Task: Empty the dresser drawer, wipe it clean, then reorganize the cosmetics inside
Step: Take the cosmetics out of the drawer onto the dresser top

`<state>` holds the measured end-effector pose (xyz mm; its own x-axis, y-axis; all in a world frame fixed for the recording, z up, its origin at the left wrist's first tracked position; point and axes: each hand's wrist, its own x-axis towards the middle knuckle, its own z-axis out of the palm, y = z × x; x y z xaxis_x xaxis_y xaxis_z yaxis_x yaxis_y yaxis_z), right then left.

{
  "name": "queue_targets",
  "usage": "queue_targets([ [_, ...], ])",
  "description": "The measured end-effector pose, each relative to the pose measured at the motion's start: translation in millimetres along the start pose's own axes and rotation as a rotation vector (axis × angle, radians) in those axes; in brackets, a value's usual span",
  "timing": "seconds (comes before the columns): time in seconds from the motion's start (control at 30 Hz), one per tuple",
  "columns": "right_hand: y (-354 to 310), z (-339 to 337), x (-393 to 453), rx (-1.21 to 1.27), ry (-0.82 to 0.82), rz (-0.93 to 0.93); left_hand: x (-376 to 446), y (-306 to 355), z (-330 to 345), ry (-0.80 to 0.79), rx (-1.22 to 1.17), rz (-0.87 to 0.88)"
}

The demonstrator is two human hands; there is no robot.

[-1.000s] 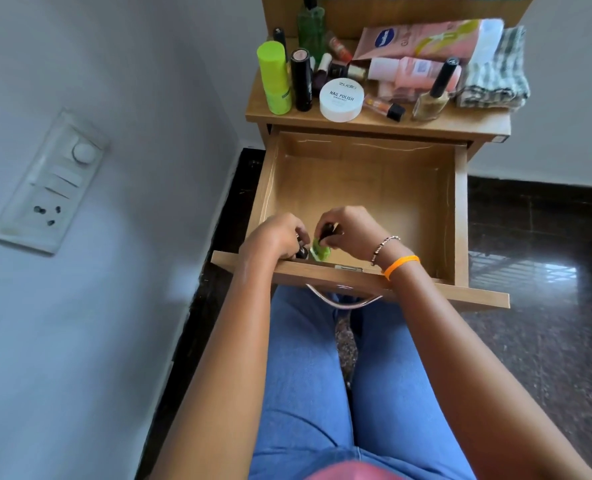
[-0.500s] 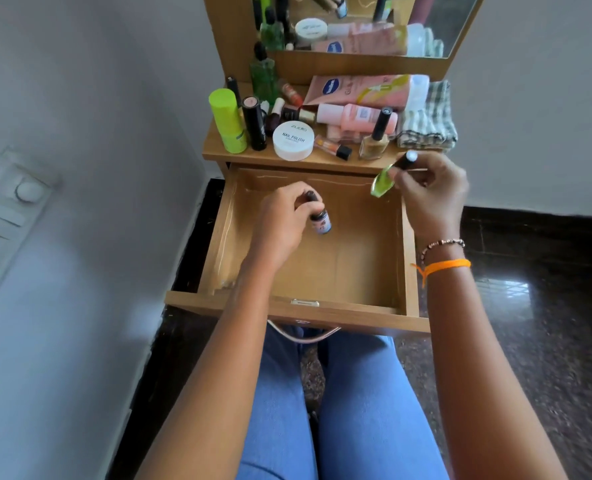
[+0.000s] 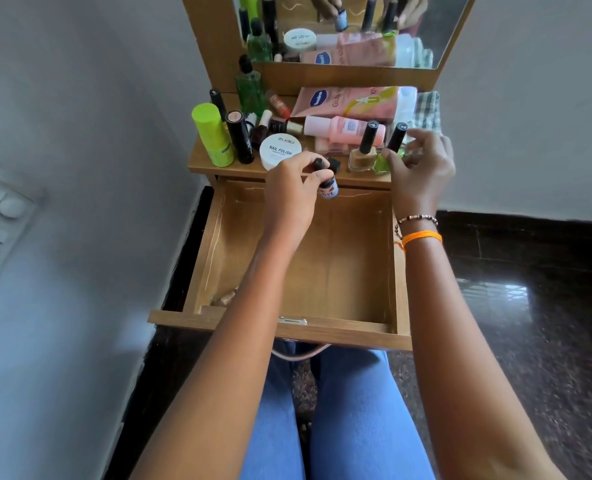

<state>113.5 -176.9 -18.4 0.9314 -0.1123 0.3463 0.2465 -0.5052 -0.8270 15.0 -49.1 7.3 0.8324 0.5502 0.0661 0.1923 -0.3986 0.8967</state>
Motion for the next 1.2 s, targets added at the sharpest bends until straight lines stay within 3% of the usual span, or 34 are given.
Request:
queue_targets([
  [0.13, -8, -13, -27, 0.035, 0.079, -0.094, 0, 3, 1, 0.016, -0.003, 0.005],
  [0.23, -18, -11, -51, 0.072, -0.233, -0.272, -1, 6, -1, 0.054, -0.01, 0.037],
  [0.33, -32, -1, -62, 0.091, -0.455, -0.266, -2, 10, -10, 0.103, 0.021, 0.083],
  [0.6, -73, 31, -26, 0.044, -0.446, -0.357, -1, 1, -42, 0.167, -0.19, 0.05],
  [0.77, -101, 76, 24, -0.046, -0.407, -0.316, -2, -23, -43, 0.11, -0.109, -0.104],
  [1.03, -105, 127, 61, -0.313, -0.549, -0.197, 2, -41, -49, 0.036, -0.076, -0.165],
  [1.2, -104, 136, 66, -0.37, -0.524, -0.177, 0, -56, -58, -0.014, -0.021, -0.233],
])
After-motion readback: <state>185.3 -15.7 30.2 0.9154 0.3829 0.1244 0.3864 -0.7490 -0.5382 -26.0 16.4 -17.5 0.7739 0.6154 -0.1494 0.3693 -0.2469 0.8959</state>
